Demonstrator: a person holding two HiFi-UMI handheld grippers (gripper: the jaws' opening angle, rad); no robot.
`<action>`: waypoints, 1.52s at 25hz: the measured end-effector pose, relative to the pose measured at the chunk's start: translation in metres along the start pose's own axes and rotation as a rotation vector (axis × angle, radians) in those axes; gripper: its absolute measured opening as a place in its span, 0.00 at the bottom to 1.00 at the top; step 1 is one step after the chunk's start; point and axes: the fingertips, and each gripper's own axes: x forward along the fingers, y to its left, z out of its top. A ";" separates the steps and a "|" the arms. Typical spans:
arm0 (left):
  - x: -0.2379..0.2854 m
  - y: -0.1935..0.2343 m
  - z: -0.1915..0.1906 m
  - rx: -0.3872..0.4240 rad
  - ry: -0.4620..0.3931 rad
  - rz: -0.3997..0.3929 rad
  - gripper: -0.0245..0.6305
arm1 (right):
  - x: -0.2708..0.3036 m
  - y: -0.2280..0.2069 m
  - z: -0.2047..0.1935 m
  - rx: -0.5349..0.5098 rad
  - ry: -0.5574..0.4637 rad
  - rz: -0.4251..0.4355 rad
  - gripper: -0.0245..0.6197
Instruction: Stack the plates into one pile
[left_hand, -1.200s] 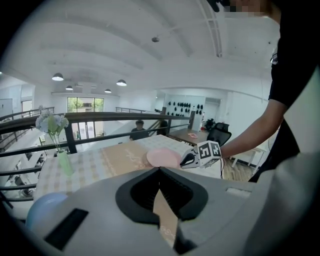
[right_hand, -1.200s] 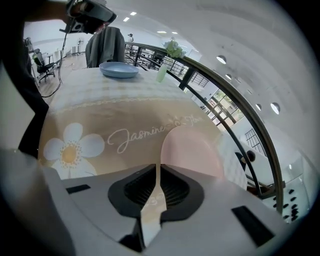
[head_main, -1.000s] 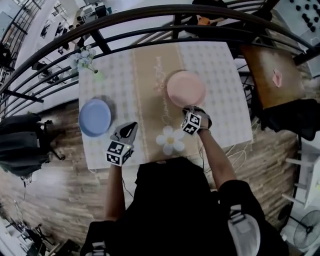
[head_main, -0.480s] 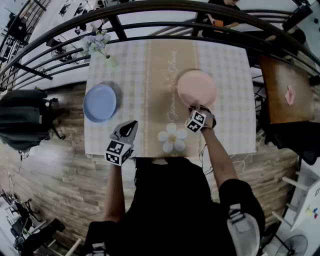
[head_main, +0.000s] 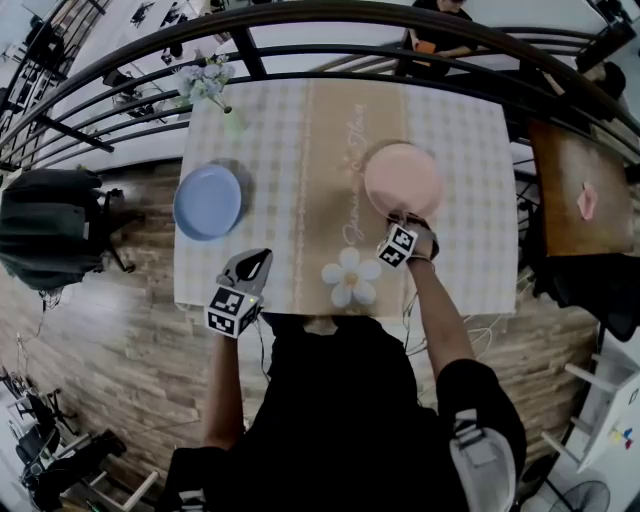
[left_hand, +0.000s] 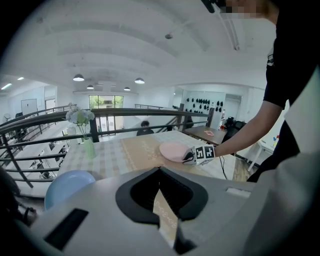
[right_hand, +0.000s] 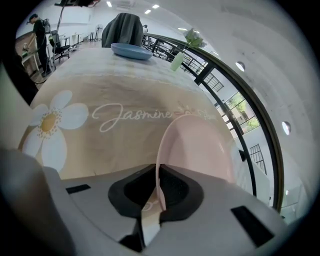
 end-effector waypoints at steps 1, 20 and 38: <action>-0.002 0.002 -0.001 0.000 0.000 0.002 0.04 | -0.001 -0.001 0.001 -0.005 0.001 -0.006 0.07; -0.046 0.038 -0.009 -0.028 -0.049 0.027 0.04 | -0.033 -0.011 0.042 -0.028 0.027 -0.081 0.06; -0.114 0.085 -0.033 -0.060 -0.081 0.083 0.04 | -0.045 0.012 0.127 -0.099 -0.007 -0.097 0.07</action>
